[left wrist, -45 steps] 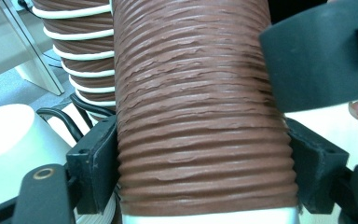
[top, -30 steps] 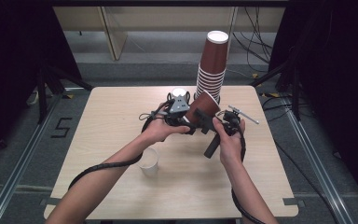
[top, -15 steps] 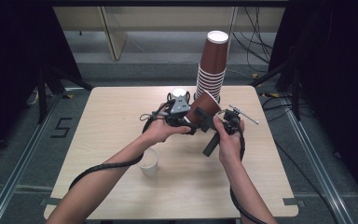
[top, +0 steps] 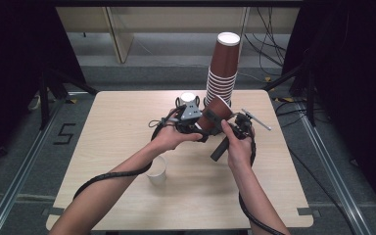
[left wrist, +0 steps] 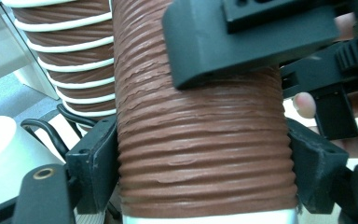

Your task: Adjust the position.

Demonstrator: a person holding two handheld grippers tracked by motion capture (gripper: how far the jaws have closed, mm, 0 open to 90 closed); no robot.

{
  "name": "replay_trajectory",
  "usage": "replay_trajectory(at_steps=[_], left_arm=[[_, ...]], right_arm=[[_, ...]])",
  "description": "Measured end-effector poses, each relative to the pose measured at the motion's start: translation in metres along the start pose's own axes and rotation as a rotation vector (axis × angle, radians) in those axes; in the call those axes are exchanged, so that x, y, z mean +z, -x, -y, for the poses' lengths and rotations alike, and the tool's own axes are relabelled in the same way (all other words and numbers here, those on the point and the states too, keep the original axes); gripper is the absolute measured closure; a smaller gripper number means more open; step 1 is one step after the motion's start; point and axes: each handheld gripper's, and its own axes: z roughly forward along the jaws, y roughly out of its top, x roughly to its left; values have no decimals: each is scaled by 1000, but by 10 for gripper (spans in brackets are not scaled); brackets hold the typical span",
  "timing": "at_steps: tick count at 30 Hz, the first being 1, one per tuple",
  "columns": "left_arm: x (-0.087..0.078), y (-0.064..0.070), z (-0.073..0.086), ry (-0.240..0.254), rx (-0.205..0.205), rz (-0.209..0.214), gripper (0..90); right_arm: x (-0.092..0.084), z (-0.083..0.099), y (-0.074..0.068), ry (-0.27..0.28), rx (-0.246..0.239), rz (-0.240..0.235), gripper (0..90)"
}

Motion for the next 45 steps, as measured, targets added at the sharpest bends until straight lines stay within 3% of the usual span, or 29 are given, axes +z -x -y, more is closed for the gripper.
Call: replay_trajectory(at_steps=[3,5,20,21,24,25,34,35,45], left_arm=[[0,1,-1,1,1,-2,219],[0,1,-1,2,2,-2,219],[0,2,-4,2,13,-16,215],[0,2,-4,2,14,-16,215],[0,2,-4,6,11,-16,214],[0,2,-4,4,12,-16,213],[-1,1,-5,6,10,-14,207],[-1,1,-5,8,9,-14,206],[0,-1,-4,-9,-6,-1,193]], right_arm=[[2,-1,0,20,-5,5,83],[2,-1,-2,6,36,-2,88],[3,-2,0,4,61,-39,148],[3,-3,-1,-7,82,-38,150],[2,-4,0,2,55,-41,155],[2,-3,-2,-6,78,-41,158],[1,-3,-5,-2,45,-35,170],[1,-4,-3,4,10,-31,172],[1,-3,-6,-7,13,-27,182]])
